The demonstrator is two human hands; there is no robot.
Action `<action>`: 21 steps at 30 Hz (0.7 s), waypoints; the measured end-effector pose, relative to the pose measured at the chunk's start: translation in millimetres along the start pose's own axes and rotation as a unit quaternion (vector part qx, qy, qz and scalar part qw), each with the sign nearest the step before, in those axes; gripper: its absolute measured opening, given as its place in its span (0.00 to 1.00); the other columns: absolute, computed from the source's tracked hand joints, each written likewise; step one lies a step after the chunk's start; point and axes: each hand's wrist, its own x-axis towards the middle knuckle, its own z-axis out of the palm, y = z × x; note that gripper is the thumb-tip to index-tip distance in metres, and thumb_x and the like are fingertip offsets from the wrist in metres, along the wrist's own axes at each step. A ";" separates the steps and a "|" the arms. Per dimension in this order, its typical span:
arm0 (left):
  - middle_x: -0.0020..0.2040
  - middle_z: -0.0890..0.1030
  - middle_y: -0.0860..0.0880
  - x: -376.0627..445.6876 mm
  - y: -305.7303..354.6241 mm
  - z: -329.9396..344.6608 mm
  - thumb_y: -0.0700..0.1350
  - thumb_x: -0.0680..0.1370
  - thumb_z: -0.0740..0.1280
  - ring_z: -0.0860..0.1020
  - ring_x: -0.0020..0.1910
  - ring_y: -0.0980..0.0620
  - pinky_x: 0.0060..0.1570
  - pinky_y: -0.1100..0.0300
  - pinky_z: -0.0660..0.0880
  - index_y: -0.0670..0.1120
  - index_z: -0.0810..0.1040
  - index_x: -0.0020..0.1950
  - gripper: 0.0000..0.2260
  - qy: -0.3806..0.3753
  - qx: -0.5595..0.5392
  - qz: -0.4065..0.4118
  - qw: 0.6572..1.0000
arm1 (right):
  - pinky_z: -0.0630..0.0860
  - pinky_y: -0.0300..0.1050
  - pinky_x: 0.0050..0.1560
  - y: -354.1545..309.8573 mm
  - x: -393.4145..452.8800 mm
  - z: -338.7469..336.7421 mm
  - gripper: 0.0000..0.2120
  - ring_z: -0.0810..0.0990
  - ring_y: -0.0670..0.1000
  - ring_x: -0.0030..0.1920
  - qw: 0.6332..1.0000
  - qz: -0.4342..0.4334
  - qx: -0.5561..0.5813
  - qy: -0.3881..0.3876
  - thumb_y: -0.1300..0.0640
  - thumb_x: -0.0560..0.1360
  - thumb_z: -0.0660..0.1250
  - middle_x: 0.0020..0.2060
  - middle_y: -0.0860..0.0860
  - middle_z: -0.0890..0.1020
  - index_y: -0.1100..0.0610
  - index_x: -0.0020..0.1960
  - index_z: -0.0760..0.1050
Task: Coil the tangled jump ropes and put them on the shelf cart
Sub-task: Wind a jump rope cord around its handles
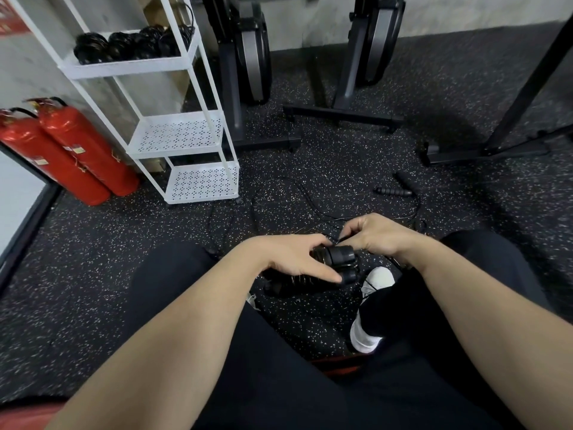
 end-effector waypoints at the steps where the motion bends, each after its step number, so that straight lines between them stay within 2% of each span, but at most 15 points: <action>1: 0.59 0.79 0.55 1.4 0.9 1.3 0.64 0.75 0.73 0.80 0.55 0.54 0.58 0.55 0.77 0.58 0.64 0.77 0.34 0.002 0.014 0.001 1.000 | 0.70 0.43 0.45 0.4 0.6 0.9 0.09 0.76 0.45 0.38 1.000 0.000 0.003 0.002 0.55 0.67 0.81 0.35 0.47 0.82 0.58 0.42 0.84; 4: 0.60 0.79 0.55 6.3 2.5 4.1 0.63 0.73 0.75 0.79 0.54 0.53 0.50 0.57 0.75 0.57 0.63 0.77 0.37 0.016 0.045 0.005 0.999 | 0.71 0.44 0.44 1.6 2.6 2.5 0.09 0.76 0.45 0.38 1.000 0.001 0.003 0.013 0.51 0.67 0.81 0.33 0.46 0.82 0.54 0.40 0.84; 8: 0.66 0.78 0.50 16.0 0.0 10.6 0.67 0.70 0.75 0.77 0.56 0.48 0.56 0.51 0.77 0.55 0.58 0.79 0.44 0.042 0.144 -0.011 0.989 | 0.67 0.31 0.33 -5.5 0.1 5.8 0.06 0.75 0.37 0.30 0.997 -0.013 -0.075 0.006 0.48 0.72 0.78 0.25 0.37 0.79 0.49 0.40 0.84; 10: 0.67 0.78 0.49 19.8 -0.3 15.9 0.69 0.70 0.74 0.76 0.55 0.47 0.56 0.50 0.77 0.53 0.57 0.79 0.46 0.060 0.196 -0.025 0.978 | 0.65 0.30 0.29 -7.4 0.0 10.9 0.06 0.74 0.39 0.28 0.993 -0.025 -0.115 0.000 0.46 0.74 0.76 0.25 0.38 0.79 0.47 0.41 0.84; 12: 0.66 0.78 0.50 22.8 -0.2 19.7 0.70 0.70 0.72 0.78 0.58 0.45 0.56 0.50 0.77 0.53 0.58 0.79 0.45 0.075 0.213 -0.039 0.973 | 0.67 0.31 0.31 -8.2 0.5 15.5 0.06 0.76 0.40 0.31 0.989 -0.035 -0.142 0.011 0.46 0.74 0.76 0.29 0.40 0.81 0.46 0.41 0.84; 14: 0.62 0.79 0.51 26.5 -1.6 20.9 0.71 0.70 0.72 0.79 0.57 0.46 0.55 0.49 0.80 0.56 0.62 0.77 0.42 0.088 0.190 -0.051 0.976 | 0.70 0.33 0.35 -8.1 1.8 17.4 0.05 0.78 0.40 0.35 0.988 -0.046 -0.142 0.032 0.48 0.74 0.75 0.33 0.41 0.83 0.45 0.40 0.84; 17: 0.51 0.80 0.55 30.3 -1.4 18.4 0.71 0.69 0.72 0.80 0.49 0.49 0.50 0.51 0.82 0.57 0.73 0.66 0.30 0.115 0.146 -0.062 0.981 | 0.71 0.34 0.32 -10.0 1.7 17.9 0.06 0.77 0.38 0.30 0.989 -0.061 -0.113 0.068 0.50 0.75 0.75 0.30 0.40 0.82 0.46 0.39 0.84; 19: 0.45 0.78 0.56 33.4 0.1 18.6 0.69 0.71 0.72 0.79 0.47 0.50 0.44 0.55 0.77 0.55 0.75 0.56 0.23 0.137 0.134 -0.064 0.979 | 0.77 0.39 0.38 -8.9 3.5 19.2 0.06 0.82 0.43 0.35 0.989 -0.070 -0.097 0.086 0.51 0.74 0.76 0.34 0.42 0.85 0.47 0.39 0.84; 21: 0.43 0.76 0.57 36.7 0.8 20.4 0.68 0.72 0.71 0.78 0.47 0.50 0.39 0.56 0.71 0.55 0.75 0.54 0.20 0.161 0.128 -0.063 0.977 | 0.81 0.46 0.46 -7.3 5.3 20.8 0.04 0.85 0.49 0.40 0.991 -0.081 -0.064 0.090 0.54 0.74 0.76 0.39 0.46 0.87 0.48 0.42 0.84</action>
